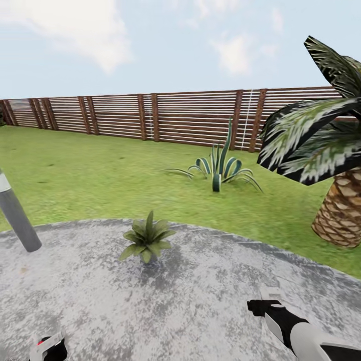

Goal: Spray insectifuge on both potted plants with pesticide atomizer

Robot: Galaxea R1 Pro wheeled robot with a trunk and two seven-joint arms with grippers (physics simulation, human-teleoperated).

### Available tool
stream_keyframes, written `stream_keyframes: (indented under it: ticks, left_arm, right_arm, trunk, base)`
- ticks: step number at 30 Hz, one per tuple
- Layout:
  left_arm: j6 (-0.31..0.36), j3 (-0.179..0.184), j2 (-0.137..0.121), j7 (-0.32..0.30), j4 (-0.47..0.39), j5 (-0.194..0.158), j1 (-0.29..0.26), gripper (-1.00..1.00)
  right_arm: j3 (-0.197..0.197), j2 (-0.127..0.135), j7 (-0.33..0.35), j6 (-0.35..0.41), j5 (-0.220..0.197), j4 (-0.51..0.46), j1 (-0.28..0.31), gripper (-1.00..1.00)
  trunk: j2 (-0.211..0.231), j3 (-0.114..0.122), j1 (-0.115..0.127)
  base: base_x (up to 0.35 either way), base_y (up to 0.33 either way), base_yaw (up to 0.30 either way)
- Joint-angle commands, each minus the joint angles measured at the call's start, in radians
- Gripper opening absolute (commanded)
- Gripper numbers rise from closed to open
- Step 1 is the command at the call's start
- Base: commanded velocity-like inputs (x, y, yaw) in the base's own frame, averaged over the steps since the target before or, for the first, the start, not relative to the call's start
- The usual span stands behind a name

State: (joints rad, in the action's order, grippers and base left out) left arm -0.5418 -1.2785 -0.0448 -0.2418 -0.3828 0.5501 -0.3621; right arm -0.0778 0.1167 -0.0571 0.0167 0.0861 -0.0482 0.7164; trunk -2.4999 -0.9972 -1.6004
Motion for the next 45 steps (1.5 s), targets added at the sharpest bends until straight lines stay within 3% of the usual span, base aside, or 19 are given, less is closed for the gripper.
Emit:
stream_keyframes:
  ticks: [1,32,45]
  left_arm:
    - [-0.003,-0.008,0.0,-0.008,-0.001,0.004,-0.001,-1.0]
    - [-0.003,-0.008,0.0,-0.008,-0.001,0.004,-0.001,-1.0]
    - [-0.003,-0.008,0.0,-0.008,-0.001,0.004,-0.001,-1.0]
  right_arm:
    - [-0.008,0.0,-0.001,0.002,0.009,-0.001,0.0,1.0]
    - [-0.008,0.0,-0.001,0.002,0.009,-0.001,0.0,1.0]
    - [-0.008,0.0,-0.001,0.002,0.009,-0.001,0.0,1.0]
  trunk:
    - [0.0,-0.001,0.0]
    - [0.0,-0.001,0.0]
    - [0.0,-0.001,0.0]
  base:
    - [0.139,-0.289,0.252]
    - [0.099,-0.289,0.252]
    - [0.003,-0.031,0.252]
